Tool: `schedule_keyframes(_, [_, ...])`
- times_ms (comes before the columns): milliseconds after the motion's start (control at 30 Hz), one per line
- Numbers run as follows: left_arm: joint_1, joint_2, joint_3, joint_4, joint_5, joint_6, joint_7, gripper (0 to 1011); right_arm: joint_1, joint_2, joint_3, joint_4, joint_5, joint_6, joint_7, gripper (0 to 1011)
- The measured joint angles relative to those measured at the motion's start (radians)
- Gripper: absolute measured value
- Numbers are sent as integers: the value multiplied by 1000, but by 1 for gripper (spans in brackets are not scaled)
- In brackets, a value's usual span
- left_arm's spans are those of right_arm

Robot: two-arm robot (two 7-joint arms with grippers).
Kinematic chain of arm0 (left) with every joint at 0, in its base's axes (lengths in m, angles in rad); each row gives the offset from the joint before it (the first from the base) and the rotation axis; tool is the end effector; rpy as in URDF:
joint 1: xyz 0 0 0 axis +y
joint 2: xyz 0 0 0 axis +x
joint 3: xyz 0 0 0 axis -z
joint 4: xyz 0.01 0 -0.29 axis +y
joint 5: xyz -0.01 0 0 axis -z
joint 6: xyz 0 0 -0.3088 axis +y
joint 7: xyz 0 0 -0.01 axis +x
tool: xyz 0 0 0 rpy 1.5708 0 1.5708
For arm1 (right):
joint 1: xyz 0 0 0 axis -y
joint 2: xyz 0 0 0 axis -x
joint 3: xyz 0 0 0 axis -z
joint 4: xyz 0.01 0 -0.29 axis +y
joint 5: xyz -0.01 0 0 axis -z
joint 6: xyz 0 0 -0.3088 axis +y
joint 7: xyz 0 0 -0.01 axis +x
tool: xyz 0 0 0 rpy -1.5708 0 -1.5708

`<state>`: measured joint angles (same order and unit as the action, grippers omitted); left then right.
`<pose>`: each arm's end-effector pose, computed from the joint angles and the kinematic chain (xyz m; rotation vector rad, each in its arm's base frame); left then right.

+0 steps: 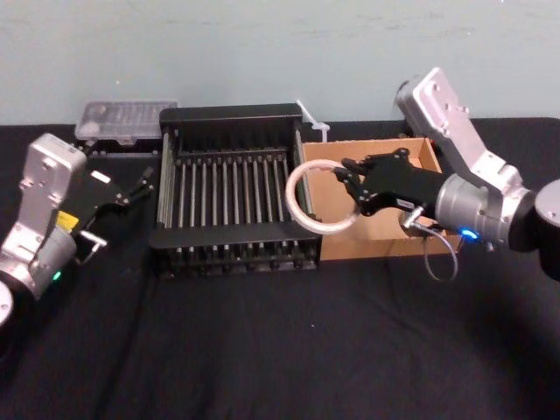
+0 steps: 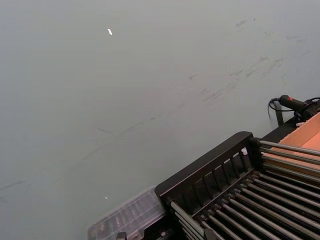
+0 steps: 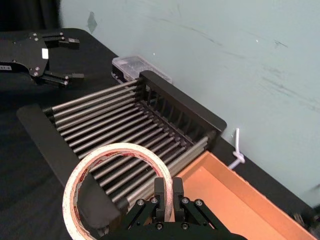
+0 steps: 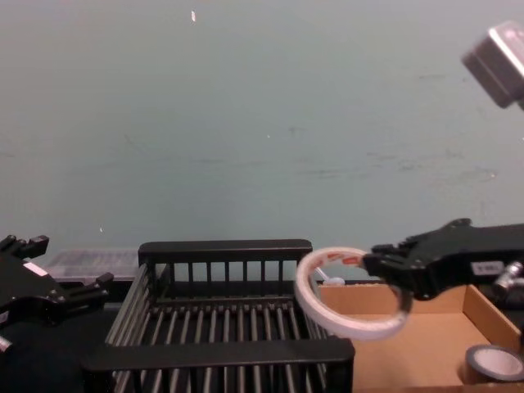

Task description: Pick up the white tape and place it into the black box , Pick up the silver tape and place it into the brown box.

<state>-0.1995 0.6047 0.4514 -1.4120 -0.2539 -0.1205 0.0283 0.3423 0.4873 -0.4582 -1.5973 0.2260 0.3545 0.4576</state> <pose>0.3581 0.0827 -0.3023 0.3045 -0.2850 1.2480 0.3876 -0.0091 -0.2111 -0.4141 -0.0798 -0.7695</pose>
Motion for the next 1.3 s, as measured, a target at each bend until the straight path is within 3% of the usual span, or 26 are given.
schedule_keyframes(400, [0, 0, 0, 0, 0, 0, 0, 1001, 101, -72, -59, 105, -27, -9, 25, 101])
schedule_keyframes(967, [0, 0, 0, 0, 0, 0, 0, 1002, 235, -180, -116, 308, -71, -47, 45, 101])
schedule_keyframes(1100, [0, 0, 0, 0, 0, 0, 0, 1001, 251, -199, -120, 342, -77, -57, 43, 101])
schedule_keyframes(1300, [0, 0, 0, 0, 0, 0, 0, 1001, 250, -197, -120, 338, -77, -57, 43, 101])
